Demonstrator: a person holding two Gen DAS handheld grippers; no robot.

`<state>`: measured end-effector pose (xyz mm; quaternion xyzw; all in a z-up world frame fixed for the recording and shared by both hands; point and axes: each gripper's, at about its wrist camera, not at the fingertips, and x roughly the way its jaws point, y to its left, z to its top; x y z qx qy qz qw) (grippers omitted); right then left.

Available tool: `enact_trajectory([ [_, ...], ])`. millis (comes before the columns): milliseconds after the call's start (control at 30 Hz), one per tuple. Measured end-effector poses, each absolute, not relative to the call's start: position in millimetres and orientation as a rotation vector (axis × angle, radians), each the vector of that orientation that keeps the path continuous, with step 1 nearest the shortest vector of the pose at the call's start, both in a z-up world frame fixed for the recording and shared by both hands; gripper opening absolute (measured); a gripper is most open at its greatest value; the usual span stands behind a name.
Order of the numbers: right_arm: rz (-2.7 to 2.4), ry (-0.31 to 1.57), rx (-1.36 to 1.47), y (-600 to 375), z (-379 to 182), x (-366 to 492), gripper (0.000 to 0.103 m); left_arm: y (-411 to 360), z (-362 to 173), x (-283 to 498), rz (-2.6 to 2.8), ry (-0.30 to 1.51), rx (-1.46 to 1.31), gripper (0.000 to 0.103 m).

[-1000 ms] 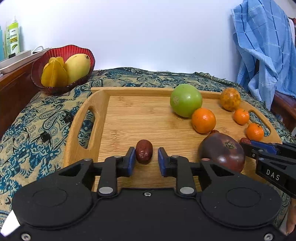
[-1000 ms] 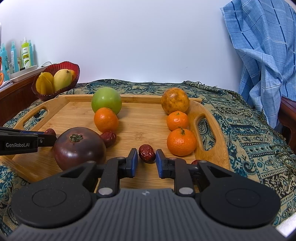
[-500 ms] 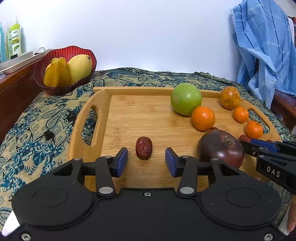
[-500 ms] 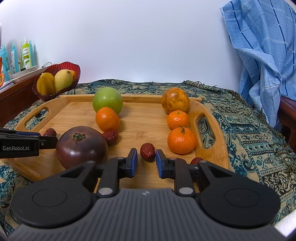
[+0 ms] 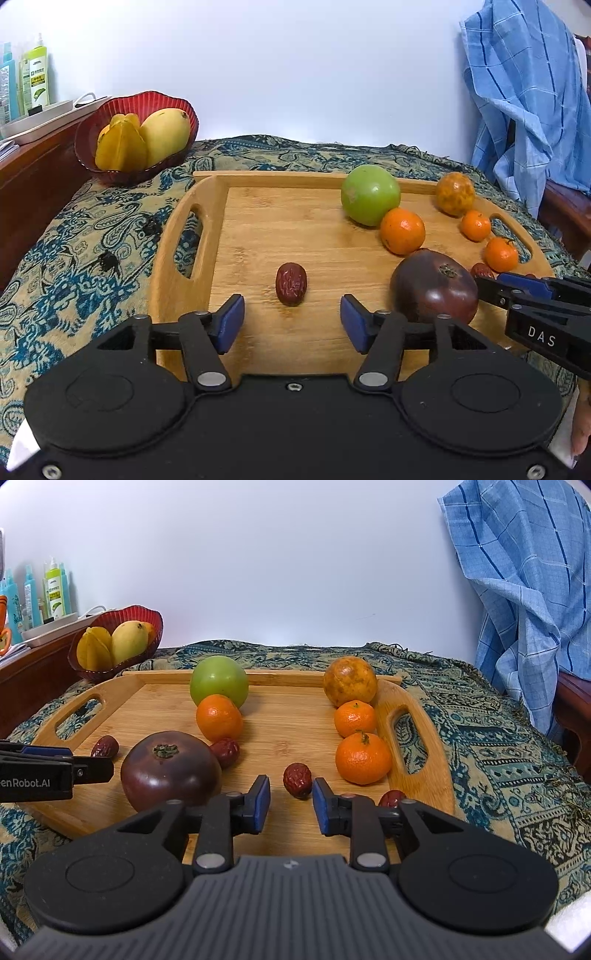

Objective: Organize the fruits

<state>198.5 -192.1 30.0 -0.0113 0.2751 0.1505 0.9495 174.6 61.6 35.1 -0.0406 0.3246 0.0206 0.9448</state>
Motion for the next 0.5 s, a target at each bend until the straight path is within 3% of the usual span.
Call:
enact_trajectory([
  [233,0.303,0.538,-0.041,-192,37,188,0.057,63,42,162,0.034,0.646,-0.095,0.066],
  [300,0.305,0.53,-0.046,-192,40,184,0.058,61,46,157,0.029,0.635,-0.085,0.073],
  [500,0.309,0.516,-0.045,-195,46,171,0.064,56,55,143,0.018,0.624,-0.077,0.074],
])
